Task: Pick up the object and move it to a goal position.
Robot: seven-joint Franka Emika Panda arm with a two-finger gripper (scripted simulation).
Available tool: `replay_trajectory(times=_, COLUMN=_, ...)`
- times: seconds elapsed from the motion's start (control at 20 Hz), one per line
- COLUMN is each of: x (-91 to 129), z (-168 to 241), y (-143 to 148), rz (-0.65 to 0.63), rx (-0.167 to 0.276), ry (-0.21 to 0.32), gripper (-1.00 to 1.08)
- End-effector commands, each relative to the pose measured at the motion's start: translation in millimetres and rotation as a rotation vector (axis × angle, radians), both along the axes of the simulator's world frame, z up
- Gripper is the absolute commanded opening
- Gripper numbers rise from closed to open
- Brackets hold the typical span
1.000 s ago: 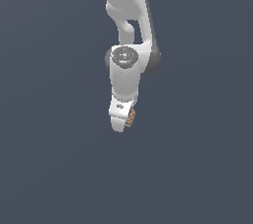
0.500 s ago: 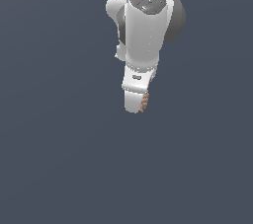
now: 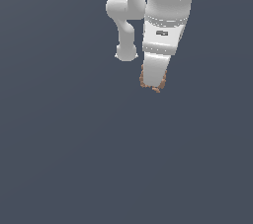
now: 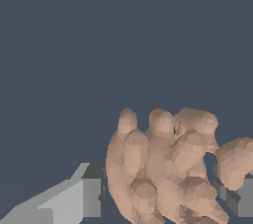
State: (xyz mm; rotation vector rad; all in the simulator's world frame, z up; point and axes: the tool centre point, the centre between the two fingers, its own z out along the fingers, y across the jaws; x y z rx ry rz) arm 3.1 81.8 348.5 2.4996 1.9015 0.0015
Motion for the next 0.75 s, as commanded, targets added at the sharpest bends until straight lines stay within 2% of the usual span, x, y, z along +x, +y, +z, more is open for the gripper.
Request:
replay_trajectory(times=0.0, x=-1.1, z=19.3, y=7.0, rz=-0.001, rx=0.0, ry=0.002, gripper=-1.0)
replay_trajectory(times=0.35, x=-0.9, z=51.9, y=19.6, rz=-0.003, rx=0.0, ry=0.001, gripper=-1.0)
replay_trajectory(times=0.7, x=0.4, z=59.0, y=22.3, rz=-0.003, rx=0.0, ry=0.001, gripper=-1.0)
